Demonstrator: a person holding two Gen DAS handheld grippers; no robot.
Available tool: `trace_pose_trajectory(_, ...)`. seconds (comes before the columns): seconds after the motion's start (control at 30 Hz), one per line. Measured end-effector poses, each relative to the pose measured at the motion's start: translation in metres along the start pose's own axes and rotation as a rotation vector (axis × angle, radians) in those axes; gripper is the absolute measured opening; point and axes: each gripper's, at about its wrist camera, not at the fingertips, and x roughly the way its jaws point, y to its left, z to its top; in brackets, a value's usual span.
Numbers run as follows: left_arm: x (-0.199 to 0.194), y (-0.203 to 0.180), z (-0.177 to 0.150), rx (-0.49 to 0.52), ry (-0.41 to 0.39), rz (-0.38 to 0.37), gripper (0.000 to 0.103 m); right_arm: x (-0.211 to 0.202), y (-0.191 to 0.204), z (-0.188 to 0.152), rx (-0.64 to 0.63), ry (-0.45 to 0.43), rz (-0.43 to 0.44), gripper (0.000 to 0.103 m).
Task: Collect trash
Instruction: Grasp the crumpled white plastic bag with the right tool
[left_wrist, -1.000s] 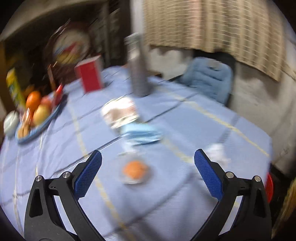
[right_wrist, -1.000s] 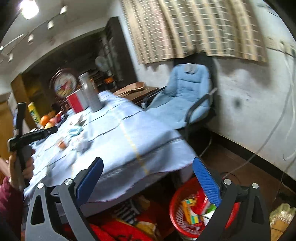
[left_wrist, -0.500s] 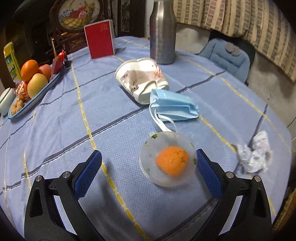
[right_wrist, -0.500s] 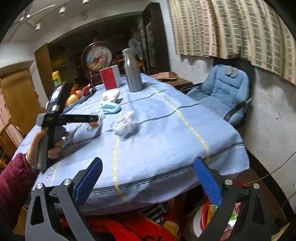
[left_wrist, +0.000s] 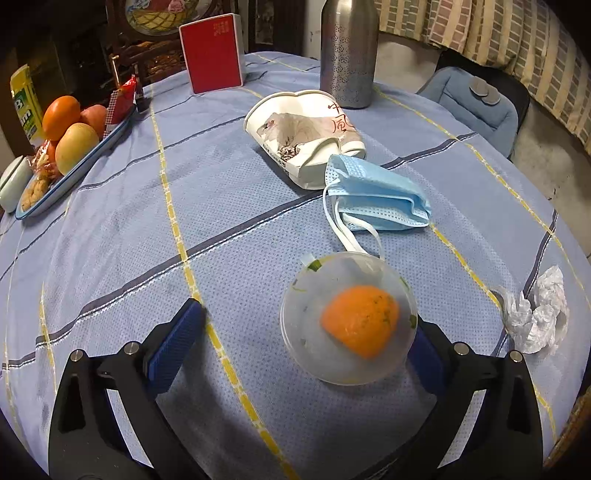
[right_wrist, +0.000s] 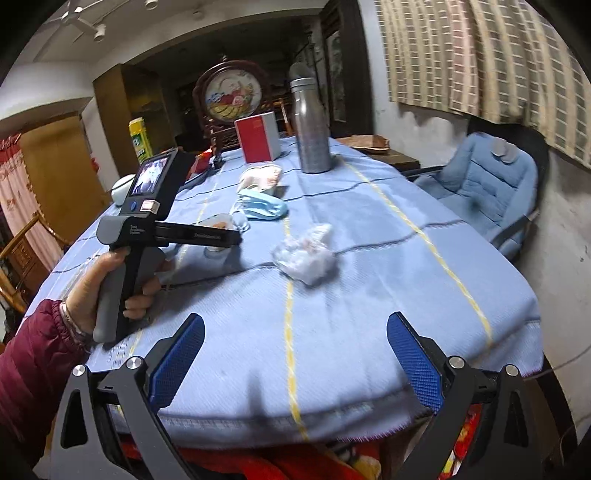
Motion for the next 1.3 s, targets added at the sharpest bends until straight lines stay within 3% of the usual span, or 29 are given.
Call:
trace_pose_trajectory(0.63,0.001,0.0,0.001,-0.004,-0.002,0.007,0.098,0.1,0.02,0.058,-0.099,0.074,-0.126,0.096)
trace_pose_trajectory(0.87,0.001,0.0,0.001,-0.003,-0.002,0.007,0.098,0.118,0.017,0.061,-0.086,0.157,-0.128,0.089)
trace_pose_trajectory(1.1,0.001,0.0,0.001,-0.003,-0.002,0.008,0.098,0.118,0.02,0.058,-0.091,0.154,-0.162,0.085)
trace_pose_trajectory(1.13,0.001,0.0,0.001,-0.003,-0.002,0.008,0.098,0.119,0.022,0.057,-0.106,0.153,-0.175,0.082)
trace_pose_trajectory(1.2,0.001,0.0,0.001,-0.003,-0.002,0.007,0.098,0.12,0.025,0.055,-0.125,0.154,-0.201,0.064)
trace_pose_trajectory(1.23,0.001,0.0,0.001,-0.002,-0.002,0.007,0.098,0.12,0.025,0.053,-0.129,0.157,-0.218,0.033)
trace_pose_trajectory(1.27,0.001,-0.001,0.0,-0.003,-0.002,0.008,0.098,0.12,0.025,0.052,-0.132,0.151,-0.236,0.025)
trace_pose_trajectory(1.3,0.001,-0.001,0.0,-0.003,-0.002,0.008,0.098,0.117,0.026,0.052,-0.136,0.132,-0.237,0.025)
